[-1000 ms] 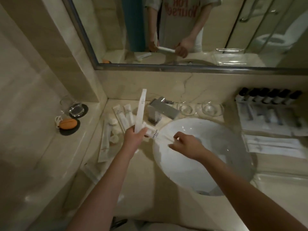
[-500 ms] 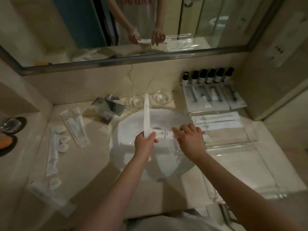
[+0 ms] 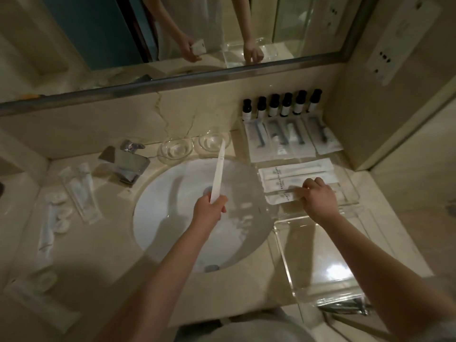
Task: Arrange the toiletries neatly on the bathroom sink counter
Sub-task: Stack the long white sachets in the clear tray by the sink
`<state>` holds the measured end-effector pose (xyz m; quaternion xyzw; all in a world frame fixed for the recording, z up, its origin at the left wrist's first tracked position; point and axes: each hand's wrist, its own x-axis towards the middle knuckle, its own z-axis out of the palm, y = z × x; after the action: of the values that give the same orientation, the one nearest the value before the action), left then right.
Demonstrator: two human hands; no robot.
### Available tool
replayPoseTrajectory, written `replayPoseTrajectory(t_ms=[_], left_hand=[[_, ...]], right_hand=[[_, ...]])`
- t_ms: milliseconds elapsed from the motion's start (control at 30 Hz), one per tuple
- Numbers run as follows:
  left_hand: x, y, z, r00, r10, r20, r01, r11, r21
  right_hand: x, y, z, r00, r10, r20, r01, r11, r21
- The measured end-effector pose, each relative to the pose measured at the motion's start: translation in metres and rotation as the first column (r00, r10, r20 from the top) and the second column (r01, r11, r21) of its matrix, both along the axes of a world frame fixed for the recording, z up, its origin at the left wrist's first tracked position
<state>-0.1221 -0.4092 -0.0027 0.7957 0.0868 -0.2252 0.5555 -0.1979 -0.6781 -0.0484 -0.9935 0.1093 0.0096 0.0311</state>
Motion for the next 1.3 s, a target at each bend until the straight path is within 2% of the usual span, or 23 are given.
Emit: replayPoseTrajectory(t_ms=[67, 167, 300, 433, 567, 733, 800, 867, 933, 967, 1067, 1133, 1200, 1300], left_hand=[[-0.002, -0.002, -0.003, 1.000, 0.003, -0.011, -0.003, 1.000, 0.005], [-0.003, -0.006, -0.006, 1.000, -0.003, -0.023, 0.004, 1.000, 0.015], [-0.002, -0.013, -0.007, 1.000, -0.001, -0.024, 0.001, 1.000, 0.011], [-0.001, -0.016, -0.007, 1.000, -0.010, -0.025, 0.010, 1.000, 0.002], [-0.002, -0.017, -0.008, 0.999, -0.024, -0.033, 0.025, 0.999, 0.023], [-0.001, -0.018, -0.009, 0.998, -0.049, -0.050, 0.050, 0.998, 0.031], [0.000, -0.019, -0.007, 0.992, -0.088, -0.085, 0.089, 0.996, 0.017], [0.002, -0.019, -0.002, 0.975, -0.166, -0.145, 0.162, 0.986, -0.040], [0.004, -0.019, 0.007, 0.929, -0.290, -0.228, 0.271, 0.956, -0.114], [0.005, -0.018, 0.012, 0.891, -0.363, -0.272, 0.334, 0.931, -0.150], [0.008, -0.019, 0.021, 0.749, -0.554, -0.363, 0.511, 0.832, -0.216], [0.009, -0.021, 0.023, 0.669, -0.628, -0.397, 0.580, 0.776, -0.250], [0.008, -0.024, 0.023, 0.650, -0.647, -0.399, 0.601, 0.758, -0.252], [0.008, -0.022, 0.021, 0.723, -0.614, -0.317, 0.597, 0.786, -0.160]], right_hand=[[0.000, -0.003, -0.004, 0.997, -0.037, -0.073, 0.040, 0.998, 0.052], [0.001, -0.002, -0.003, 0.991, -0.103, -0.086, 0.118, 0.976, 0.185], [0.005, 0.009, -0.003, 0.987, -0.160, -0.010, 0.154, 0.926, 0.345], [0.014, 0.003, -0.027, 0.984, -0.121, -0.129, 0.160, 0.923, 0.349], [0.021, 0.008, -0.018, 0.979, -0.203, -0.020, 0.189, 0.871, 0.453], [0.024, 0.010, -0.021, 0.979, -0.203, -0.024, 0.192, 0.869, 0.456], [0.022, 0.008, -0.021, 0.978, -0.208, -0.006, 0.189, 0.875, 0.446], [0.023, 0.011, -0.011, 0.964, -0.256, 0.076, 0.190, 0.858, 0.478], [0.028, 0.017, 0.008, 0.937, -0.318, 0.147, 0.177, 0.793, 0.583], [0.031, 0.022, 0.020, 0.929, -0.336, 0.155, 0.151, 0.726, 0.670], [0.042, 0.040, 0.052, 0.954, -0.290, 0.080, 0.044, 0.396, 0.917], [0.047, 0.049, 0.062, 0.973, -0.232, 0.018, 0.039, 0.237, 0.971], [0.050, 0.053, 0.063, 0.967, -0.253, -0.004, 0.059, 0.208, 0.976], [0.048, 0.046, 0.056, 0.927, -0.375, -0.022, 0.133, 0.272, 0.953]])
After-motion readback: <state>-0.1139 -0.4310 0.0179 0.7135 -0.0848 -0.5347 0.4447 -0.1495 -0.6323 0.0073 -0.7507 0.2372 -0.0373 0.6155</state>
